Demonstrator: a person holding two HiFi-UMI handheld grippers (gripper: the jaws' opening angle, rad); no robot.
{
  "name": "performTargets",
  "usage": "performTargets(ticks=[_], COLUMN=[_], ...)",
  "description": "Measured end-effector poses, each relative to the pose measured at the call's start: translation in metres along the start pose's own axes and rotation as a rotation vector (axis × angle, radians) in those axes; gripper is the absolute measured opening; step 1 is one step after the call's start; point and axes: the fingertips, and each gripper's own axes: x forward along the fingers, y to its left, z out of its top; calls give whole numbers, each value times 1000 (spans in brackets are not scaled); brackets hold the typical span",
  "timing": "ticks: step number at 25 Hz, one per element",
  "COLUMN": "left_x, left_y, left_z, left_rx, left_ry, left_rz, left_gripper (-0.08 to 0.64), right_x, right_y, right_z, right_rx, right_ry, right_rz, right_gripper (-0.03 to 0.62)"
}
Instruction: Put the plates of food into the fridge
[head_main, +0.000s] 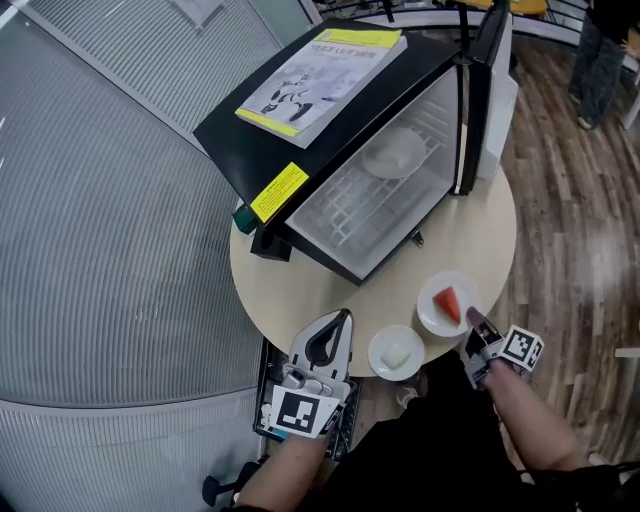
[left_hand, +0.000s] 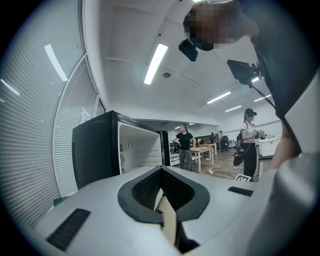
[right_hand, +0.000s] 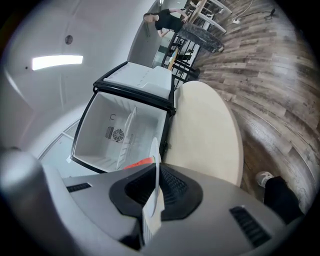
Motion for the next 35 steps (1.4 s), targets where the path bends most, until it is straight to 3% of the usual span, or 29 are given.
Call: performTargets(ticks=[8, 12, 16, 20, 35], left_x=[-3, -1, 1, 2, 4], left_y=[25, 35, 44, 54, 96], left_z=[19, 29, 41, 49, 57], left_rx=[9, 0, -17, -5, -1], left_ry=[-37, -58, -91, -98, -128], left_rz=[67, 95, 119, 142, 268], left_gripper=[2, 2, 2, 2, 2], right_x=[30, 47, 59, 74, 121], right_y=[48, 75, 92, 120, 178], right_z=[18, 27, 46, 60, 73], right_rx=[-65, -28, -48, -49, -42], right_ry=[48, 54, 49, 35, 96], right_rz=[64, 147, 181, 272, 329], right_gripper=[17, 17, 17, 17, 17])
